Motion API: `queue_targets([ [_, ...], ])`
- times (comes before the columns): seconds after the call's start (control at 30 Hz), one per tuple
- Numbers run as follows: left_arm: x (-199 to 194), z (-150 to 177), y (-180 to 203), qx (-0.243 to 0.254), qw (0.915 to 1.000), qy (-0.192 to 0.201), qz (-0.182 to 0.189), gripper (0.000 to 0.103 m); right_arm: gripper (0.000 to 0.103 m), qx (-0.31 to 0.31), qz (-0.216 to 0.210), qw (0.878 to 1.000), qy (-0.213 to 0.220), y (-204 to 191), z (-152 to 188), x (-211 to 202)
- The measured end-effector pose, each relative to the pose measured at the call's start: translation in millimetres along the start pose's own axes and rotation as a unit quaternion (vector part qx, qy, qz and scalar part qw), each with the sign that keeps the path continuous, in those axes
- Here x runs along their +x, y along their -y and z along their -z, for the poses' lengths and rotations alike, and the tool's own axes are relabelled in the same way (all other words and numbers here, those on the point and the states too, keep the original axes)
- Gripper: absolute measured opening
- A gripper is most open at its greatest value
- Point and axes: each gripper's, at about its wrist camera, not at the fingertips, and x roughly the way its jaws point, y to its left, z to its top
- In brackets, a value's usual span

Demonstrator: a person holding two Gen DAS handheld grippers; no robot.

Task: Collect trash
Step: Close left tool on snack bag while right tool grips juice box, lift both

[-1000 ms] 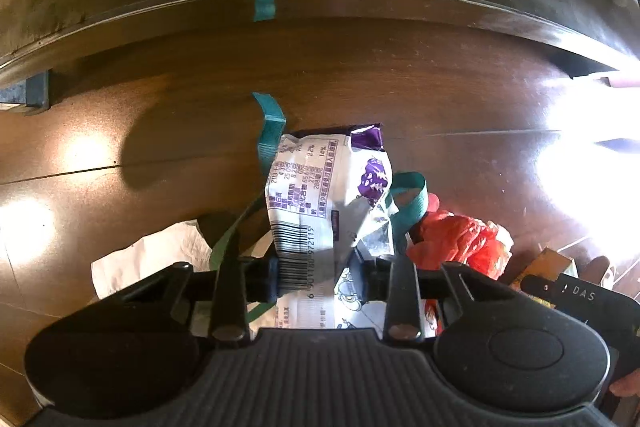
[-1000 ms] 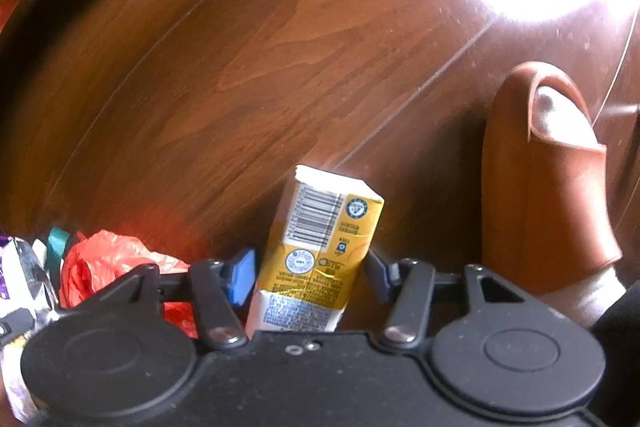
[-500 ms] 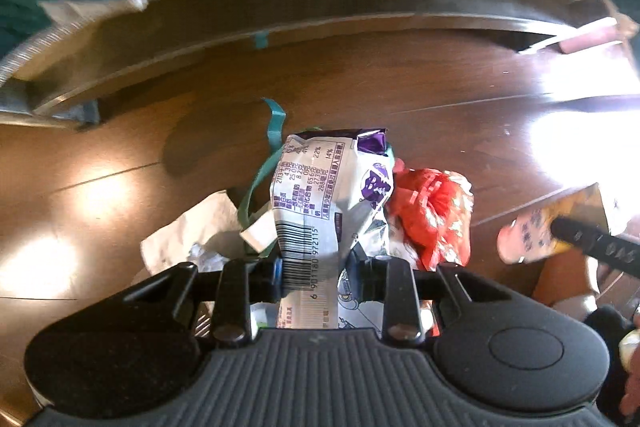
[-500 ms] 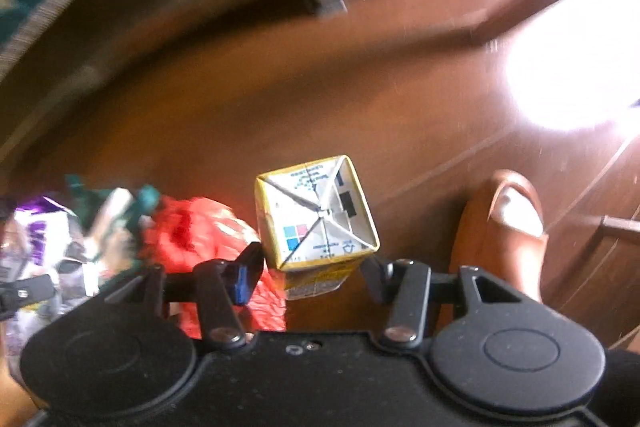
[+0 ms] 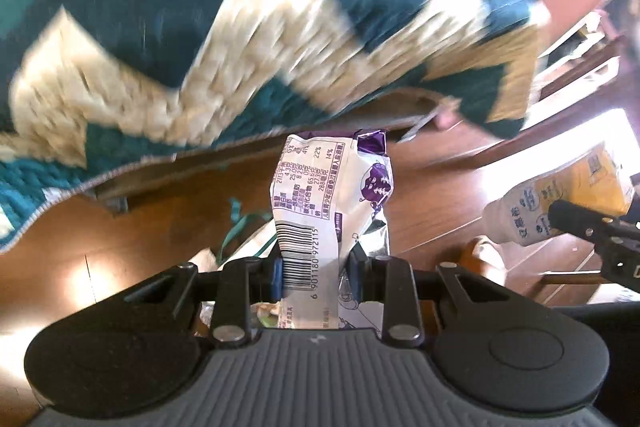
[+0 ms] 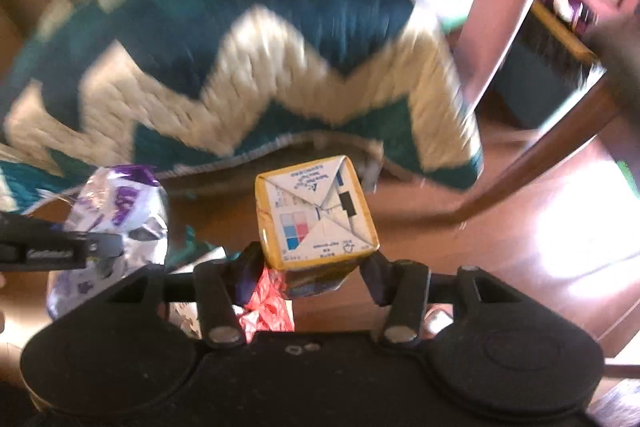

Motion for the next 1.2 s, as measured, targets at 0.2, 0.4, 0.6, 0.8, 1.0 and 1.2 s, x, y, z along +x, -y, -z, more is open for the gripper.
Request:
queue_targets([
  [0.2, -84, 3, 48, 0.021, 0.9974, 0.062, 0.032, 0.029, 0.051, -0.029, -0.01, 0.996, 0.079, 27, -5, -96],
  [0.4, -157, 1, 104, 0.053, 0.9911, 0.114, 0.044, 0.029, 0.051, -0.031, -0.012, 0.99, 0.135, 56, -14, -183],
  [0.6, -220, -14, 163, 0.097, 0.9781, 0.178, 0.045, 0.029, 0.05, -0.026, 0.005, 0.981, 0.192, 101, -20, -256],
  [0.8, -269, -42, 233, 0.128, 0.9624, 0.231, 0.063, 0.029, 0.05, -0.01, 0.031, 0.965, 0.259, 151, -30, -318],
  [1.0, -313, -80, 316, 0.167, 0.9427, 0.273, 0.093, 0.029, 0.05, 0.025, 0.075, 0.944, 0.322, 205, -45, -379],
  [1.2, -347, -113, 410, 0.211, 0.92, 0.312, 0.11, 0.029, 0.05, 0.068, 0.131, 0.926, 0.347, 268, -62, -411],
])
